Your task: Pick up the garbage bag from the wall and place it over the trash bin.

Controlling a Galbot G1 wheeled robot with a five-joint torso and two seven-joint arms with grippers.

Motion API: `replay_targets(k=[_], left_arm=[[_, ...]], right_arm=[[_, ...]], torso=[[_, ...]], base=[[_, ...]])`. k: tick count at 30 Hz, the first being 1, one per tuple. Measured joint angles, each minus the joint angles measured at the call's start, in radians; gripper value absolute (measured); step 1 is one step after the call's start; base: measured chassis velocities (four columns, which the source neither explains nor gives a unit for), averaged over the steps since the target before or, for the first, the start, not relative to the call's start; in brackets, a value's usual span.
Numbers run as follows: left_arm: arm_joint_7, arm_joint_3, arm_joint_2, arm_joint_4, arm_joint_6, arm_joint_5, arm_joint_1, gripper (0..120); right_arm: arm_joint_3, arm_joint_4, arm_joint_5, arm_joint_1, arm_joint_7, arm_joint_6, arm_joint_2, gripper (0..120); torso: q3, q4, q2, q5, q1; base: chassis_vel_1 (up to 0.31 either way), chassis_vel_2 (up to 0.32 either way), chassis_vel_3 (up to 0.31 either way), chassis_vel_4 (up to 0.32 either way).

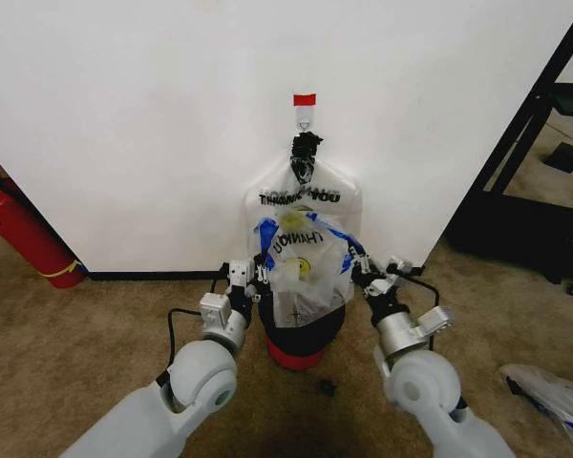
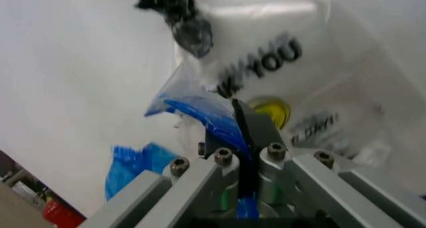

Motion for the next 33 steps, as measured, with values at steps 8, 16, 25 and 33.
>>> replay_targets(k=[8, 16, 25, 33], left_arm=[[-0.004, -0.028, 0.024, -0.023, 0.000, 0.001, 0.050, 0], [-0.030, -0.044, 0.001, -0.011, -0.017, 0.003, 0.124, 0], [-0.043, 0.012, -0.021, -0.034, -0.024, 0.056, 0.219, 0], [-0.046, 0.044, -0.047, -0.010, -0.029, 0.079, 0.231, 0]], right_arm=[[-0.038, -0.023, -0.005, -0.011, 0.025, 0.007, 0.088, 0], [-0.016, -0.039, 0.012, -0.076, 0.069, 0.018, 0.087, 0], [0.021, -0.018, -0.037, -0.205, 0.106, 0.014, 0.061, 0], [0.082, 0.047, -0.030, -0.252, 0.121, 0.000, 0.007, 0]], torso=[[0.000, 0.0002, 0.000, 0.0000, 0.000], [0.000, 0.0002, 0.000, -0.0001, 0.000], [0.000, 0.0001, 0.000, 0.0002, 0.000], [0.000, 0.0002, 0.000, 0.0002, 0.000]], base=[[0.000, 0.000, 0.000, 0.000], [0.000, 0.000, 0.000, 0.000], [0.000, 0.000, 0.000, 0.000], [0.000, 0.000, 0.000, 0.000]])
